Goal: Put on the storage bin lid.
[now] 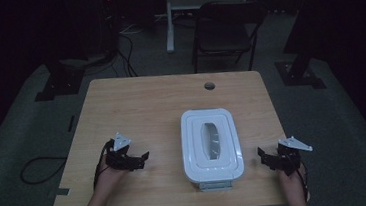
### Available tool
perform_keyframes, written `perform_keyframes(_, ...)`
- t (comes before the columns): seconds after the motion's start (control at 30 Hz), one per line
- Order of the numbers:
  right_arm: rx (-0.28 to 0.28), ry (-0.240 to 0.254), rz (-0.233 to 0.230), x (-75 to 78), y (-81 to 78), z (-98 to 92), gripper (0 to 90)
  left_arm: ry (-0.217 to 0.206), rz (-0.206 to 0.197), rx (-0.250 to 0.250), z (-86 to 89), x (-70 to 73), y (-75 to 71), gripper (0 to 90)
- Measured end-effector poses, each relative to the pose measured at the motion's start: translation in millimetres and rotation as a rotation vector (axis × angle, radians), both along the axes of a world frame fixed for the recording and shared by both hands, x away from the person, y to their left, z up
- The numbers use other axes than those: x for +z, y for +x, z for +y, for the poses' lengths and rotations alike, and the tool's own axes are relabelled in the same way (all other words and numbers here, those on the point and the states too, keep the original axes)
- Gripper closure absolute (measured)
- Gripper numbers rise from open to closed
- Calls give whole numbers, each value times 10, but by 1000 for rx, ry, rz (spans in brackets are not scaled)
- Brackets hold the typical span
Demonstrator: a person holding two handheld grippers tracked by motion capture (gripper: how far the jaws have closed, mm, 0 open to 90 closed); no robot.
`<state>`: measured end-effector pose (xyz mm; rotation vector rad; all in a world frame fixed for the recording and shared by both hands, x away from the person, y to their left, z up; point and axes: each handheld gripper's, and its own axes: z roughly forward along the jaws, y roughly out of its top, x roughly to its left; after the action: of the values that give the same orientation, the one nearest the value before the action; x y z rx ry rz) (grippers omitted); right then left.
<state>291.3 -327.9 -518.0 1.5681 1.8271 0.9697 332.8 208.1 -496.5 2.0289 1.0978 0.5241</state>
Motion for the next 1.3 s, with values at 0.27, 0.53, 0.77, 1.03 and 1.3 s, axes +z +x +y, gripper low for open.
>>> perform_keyframes(0.27,-37,-9,34,-56,-21,-37,137,-5,5,73,296,11,-70,8)
perform_keyframes(0.53,-49,-42,77,-88,-32,-35,137,-20,13,158,557,17,-145,8)
perform_keyframes(0.77,-50,-66,110,-100,-14,-12,136,-10,13,230,744,15,-237,8)
perform_keyframes(1.03,-103,-54,117,-102,-13,-34,131,1,33,348,923,-41,-328,8)
perform_keyframes(1.3,-113,-53,118,-103,-16,-33,131,-2,67,452,1068,-114,-361,9)
